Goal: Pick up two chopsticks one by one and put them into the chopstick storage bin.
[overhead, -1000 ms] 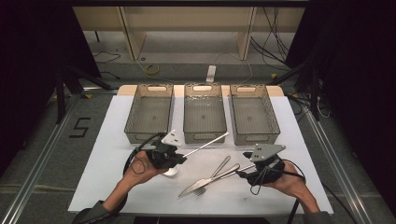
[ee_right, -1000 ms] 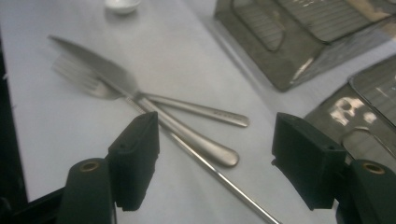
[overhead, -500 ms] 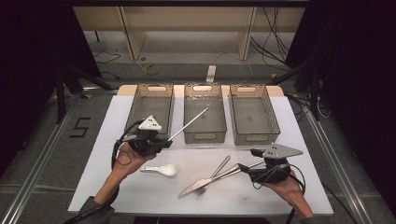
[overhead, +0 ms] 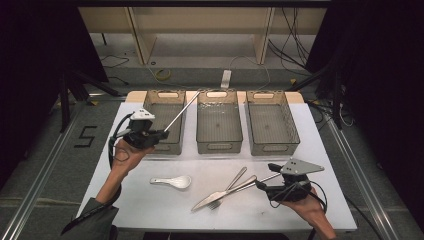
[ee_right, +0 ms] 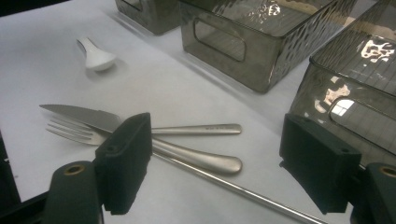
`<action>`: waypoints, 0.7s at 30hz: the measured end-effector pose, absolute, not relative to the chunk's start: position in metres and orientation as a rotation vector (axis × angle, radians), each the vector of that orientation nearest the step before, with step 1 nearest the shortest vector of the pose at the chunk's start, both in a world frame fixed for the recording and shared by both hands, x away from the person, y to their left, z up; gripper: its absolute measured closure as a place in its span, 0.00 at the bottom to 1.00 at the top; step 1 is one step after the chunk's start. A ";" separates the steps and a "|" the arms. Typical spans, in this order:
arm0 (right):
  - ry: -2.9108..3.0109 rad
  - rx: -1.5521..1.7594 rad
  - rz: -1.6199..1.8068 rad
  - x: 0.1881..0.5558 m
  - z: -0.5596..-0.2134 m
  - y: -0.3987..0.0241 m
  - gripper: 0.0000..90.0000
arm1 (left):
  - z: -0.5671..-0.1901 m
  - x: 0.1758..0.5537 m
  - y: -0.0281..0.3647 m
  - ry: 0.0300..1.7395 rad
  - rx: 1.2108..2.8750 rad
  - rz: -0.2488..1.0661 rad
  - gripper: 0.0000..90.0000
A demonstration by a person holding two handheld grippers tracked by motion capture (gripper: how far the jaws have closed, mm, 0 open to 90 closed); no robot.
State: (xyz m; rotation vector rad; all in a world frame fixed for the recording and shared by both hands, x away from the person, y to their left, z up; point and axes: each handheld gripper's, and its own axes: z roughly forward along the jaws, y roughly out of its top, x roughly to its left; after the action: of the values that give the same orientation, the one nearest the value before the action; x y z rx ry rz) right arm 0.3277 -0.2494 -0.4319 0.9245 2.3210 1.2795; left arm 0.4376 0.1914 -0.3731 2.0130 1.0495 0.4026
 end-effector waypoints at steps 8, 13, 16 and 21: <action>2.324 0.923 1.284 0.325 -0.432 -0.248 0.28 | -0.369 0.464 0.202 1.133 1.983 0.434 0.95; 2.324 0.925 1.275 0.323 -0.432 -0.249 0.28 | -0.374 0.479 0.205 1.180 1.996 0.452 0.95; 2.323 0.924 1.276 0.323 -0.432 -0.250 0.28 | -0.379 0.487 0.208 1.219 1.990 0.454 0.95; 2.323 0.929 1.259 0.322 -0.432 -0.249 0.28 | -0.391 0.495 0.214 1.269 1.997 0.450 0.95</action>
State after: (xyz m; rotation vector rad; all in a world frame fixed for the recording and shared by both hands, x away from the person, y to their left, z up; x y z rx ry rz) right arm 0.3224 -0.2492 -0.4316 0.9288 2.3232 1.2586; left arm 0.4955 0.2136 -0.3906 1.9972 1.2692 0.4500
